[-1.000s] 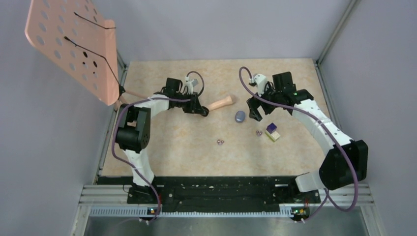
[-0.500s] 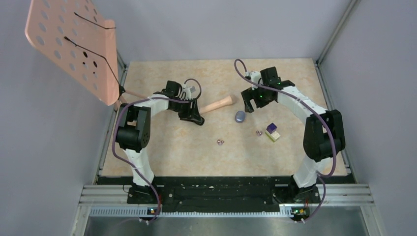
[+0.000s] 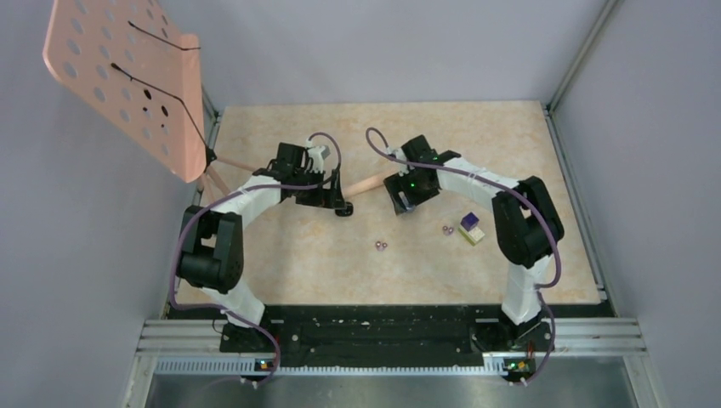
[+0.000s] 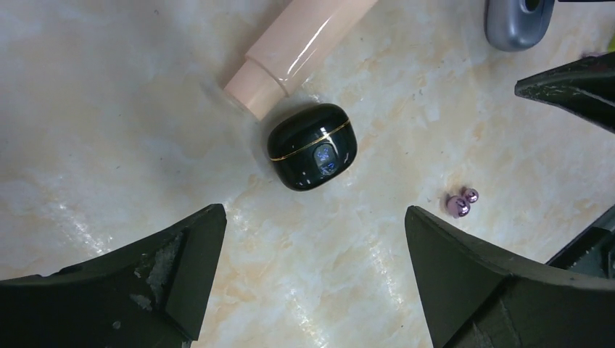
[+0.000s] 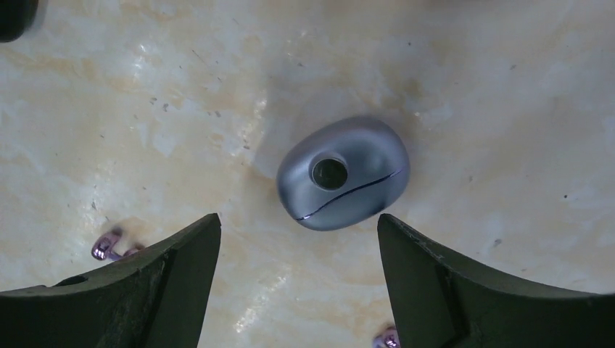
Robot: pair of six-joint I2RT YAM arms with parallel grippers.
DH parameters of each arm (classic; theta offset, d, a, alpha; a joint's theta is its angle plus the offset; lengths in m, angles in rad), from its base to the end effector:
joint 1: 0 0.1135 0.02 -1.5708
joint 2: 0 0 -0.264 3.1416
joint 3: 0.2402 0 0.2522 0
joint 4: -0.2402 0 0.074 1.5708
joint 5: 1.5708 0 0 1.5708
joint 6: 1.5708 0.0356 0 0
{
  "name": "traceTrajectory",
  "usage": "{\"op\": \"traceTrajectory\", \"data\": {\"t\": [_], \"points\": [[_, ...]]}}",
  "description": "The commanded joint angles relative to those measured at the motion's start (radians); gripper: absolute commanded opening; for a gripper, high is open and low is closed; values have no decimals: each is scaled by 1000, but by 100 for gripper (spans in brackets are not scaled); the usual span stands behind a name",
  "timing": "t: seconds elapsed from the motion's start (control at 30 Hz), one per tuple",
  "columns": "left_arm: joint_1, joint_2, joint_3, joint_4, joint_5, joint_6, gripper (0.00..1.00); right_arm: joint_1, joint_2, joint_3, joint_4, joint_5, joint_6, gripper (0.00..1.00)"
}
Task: Insert the wireless bluetooth earbuds into the charging case
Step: Place the charging case at the center of the board, then pick up the charging case at the center of the board.
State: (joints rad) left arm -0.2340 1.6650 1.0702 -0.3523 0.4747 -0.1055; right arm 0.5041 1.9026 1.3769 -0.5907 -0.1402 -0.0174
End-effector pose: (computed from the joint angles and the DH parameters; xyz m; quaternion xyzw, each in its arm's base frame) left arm 0.3299 -0.0954 0.2030 0.1314 0.9185 -0.2710 0.2561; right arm 0.3443 0.1956 0.1939 -0.2658 0.9350 0.1204 0.2016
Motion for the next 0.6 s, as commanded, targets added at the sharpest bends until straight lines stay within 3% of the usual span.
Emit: {"op": "traceTrajectory", "data": {"t": [0.0,0.13,0.57], "points": [[-30,-30,18,4,-90,-11,99,52,21,71,27,202,115,79],[-55,-44,6,9,-128,-15,99,63,51,110,20,298,180,76],[-93,-36,26,7,-95,6,96,88,95,99,47,332,183,73]]}}
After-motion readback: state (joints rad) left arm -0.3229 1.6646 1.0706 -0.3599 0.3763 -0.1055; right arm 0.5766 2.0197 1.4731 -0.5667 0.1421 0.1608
